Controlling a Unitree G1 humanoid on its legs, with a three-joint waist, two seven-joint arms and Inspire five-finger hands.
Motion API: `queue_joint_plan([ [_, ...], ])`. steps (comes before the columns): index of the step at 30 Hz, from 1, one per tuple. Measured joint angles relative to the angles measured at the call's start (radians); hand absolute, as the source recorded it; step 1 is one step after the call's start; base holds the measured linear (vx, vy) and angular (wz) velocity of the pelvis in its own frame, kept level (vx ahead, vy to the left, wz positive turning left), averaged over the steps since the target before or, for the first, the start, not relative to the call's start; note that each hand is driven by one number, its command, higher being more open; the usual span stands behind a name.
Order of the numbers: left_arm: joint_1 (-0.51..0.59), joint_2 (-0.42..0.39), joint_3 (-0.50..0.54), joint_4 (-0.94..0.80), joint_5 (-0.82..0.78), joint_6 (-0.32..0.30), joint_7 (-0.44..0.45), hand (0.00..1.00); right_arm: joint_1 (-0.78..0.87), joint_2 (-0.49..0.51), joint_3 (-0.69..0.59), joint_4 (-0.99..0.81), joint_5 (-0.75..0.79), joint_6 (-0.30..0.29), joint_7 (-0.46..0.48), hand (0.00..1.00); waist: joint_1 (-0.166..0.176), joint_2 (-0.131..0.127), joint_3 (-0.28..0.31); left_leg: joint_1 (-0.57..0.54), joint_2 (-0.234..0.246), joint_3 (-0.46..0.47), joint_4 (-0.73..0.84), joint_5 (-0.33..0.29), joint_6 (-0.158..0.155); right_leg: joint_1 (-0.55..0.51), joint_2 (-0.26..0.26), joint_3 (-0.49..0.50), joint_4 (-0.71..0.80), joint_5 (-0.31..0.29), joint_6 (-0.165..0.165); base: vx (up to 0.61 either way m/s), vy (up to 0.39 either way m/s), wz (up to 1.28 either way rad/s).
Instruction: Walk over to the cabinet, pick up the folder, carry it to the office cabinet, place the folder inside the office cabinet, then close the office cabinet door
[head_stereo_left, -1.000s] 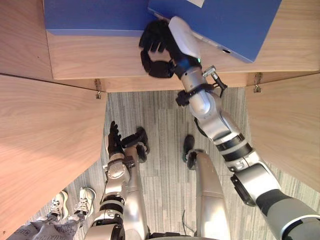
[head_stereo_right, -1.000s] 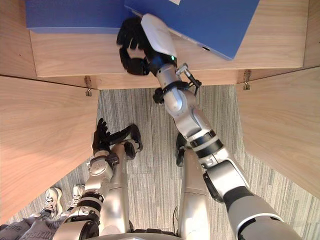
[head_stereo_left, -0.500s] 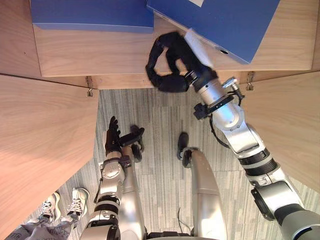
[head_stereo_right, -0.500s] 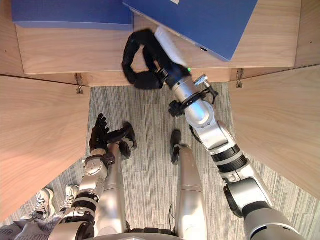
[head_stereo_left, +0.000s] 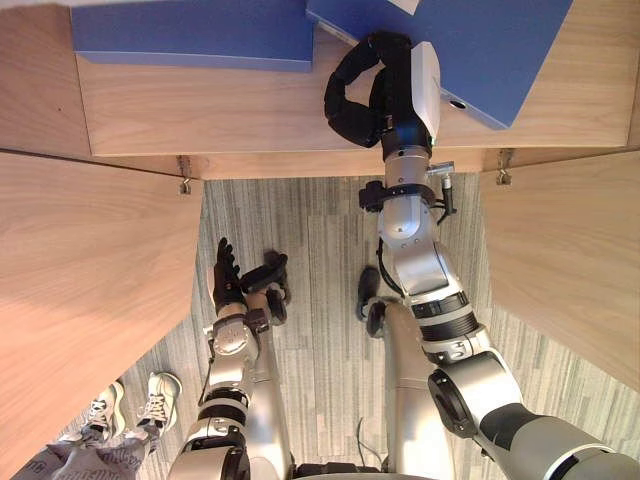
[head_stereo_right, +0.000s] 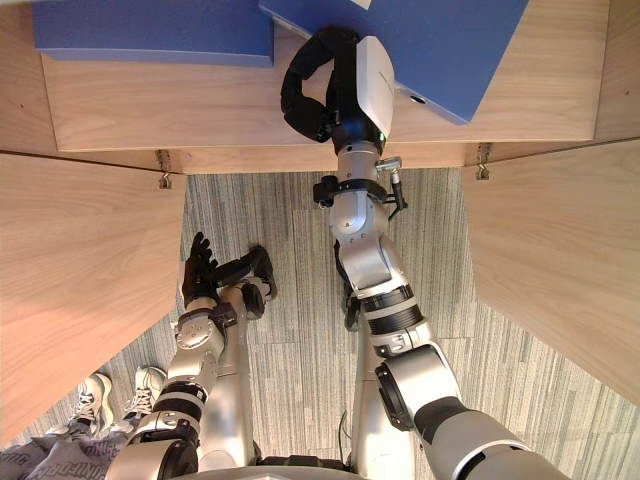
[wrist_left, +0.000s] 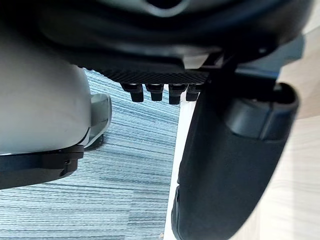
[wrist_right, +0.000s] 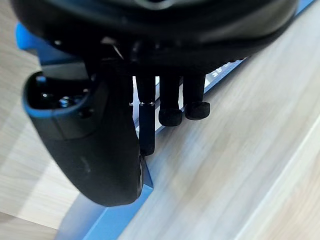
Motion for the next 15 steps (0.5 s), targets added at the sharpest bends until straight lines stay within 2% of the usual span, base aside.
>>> queue_joint_plan([
  [5,-0.009,-0.01,0.007,-0.001,0.0,-0.002,0.017,1.0,-0.006,0.007,-0.015,0.028,-0.041,0.001,-0.026,0.0,0.007,0.002,0.001,-0.007,-0.003,-0.007,0.006,0.0,0.0,-0.001,-0.004,-0.007,0.006,0.0,0.001,-0.03,0.005,0.03],
  [8,-0.024,-0.024,0.006,0.0,0.0,-0.006,0.03,1.0,-0.011,0.016,-0.075,0.081,-0.048,0.037,-0.041,0.0,0.026,0.004,0.002,-0.018,-0.008,-0.011,0.007,0.001,0.0,-0.009,-0.008,-0.01,0.008,-0.001,0.001,-0.01,0.002,0.05],
  [15,-0.038,-0.03,0.003,-0.001,-0.001,-0.019,0.036,1.0,-0.088,0.026,-0.21,0.131,-0.043,0.084,-0.182,0.0,0.037,0.007,0.004,-0.041,-0.021,-0.011,0.017,0.001,0.003,-0.029,-0.022,-0.012,0.018,-0.001,0.001,-0.01,0.006,0.03],
])
